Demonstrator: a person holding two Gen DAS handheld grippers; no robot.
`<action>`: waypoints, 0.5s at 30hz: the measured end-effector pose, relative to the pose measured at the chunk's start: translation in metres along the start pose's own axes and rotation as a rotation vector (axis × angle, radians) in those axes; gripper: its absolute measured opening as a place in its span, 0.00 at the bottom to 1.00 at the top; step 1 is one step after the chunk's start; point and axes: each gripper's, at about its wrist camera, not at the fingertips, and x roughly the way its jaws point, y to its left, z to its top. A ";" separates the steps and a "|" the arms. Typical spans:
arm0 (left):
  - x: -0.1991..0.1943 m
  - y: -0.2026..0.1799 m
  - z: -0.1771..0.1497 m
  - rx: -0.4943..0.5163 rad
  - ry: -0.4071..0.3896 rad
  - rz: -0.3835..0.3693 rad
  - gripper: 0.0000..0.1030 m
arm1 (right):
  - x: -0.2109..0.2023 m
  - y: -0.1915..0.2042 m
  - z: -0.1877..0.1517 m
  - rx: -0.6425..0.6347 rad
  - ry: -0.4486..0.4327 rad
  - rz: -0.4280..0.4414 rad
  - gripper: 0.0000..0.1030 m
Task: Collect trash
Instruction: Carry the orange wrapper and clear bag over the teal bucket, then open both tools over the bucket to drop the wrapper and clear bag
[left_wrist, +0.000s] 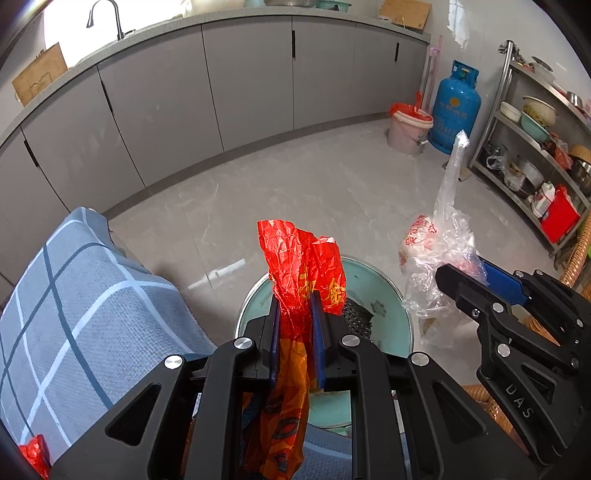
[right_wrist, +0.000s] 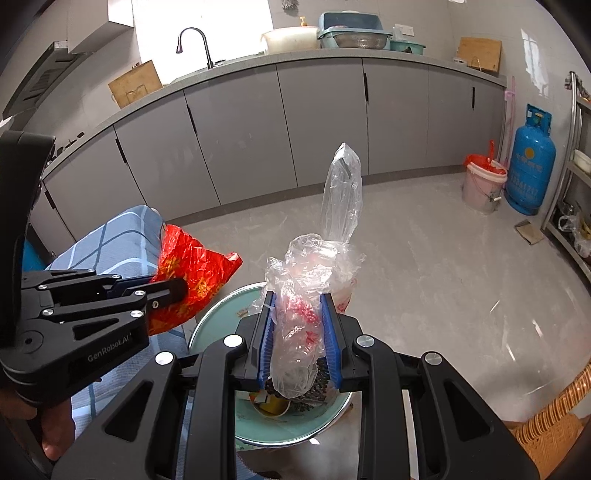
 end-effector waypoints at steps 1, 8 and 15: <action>0.002 0.000 0.000 -0.003 0.004 -0.001 0.15 | 0.001 -0.001 0.000 0.003 0.002 0.001 0.25; 0.014 0.007 0.001 -0.022 0.030 -0.004 0.15 | 0.010 0.007 0.003 -0.003 0.019 0.015 0.25; 0.023 0.006 0.001 -0.019 0.051 -0.001 0.15 | 0.019 0.004 0.003 -0.006 0.035 0.024 0.25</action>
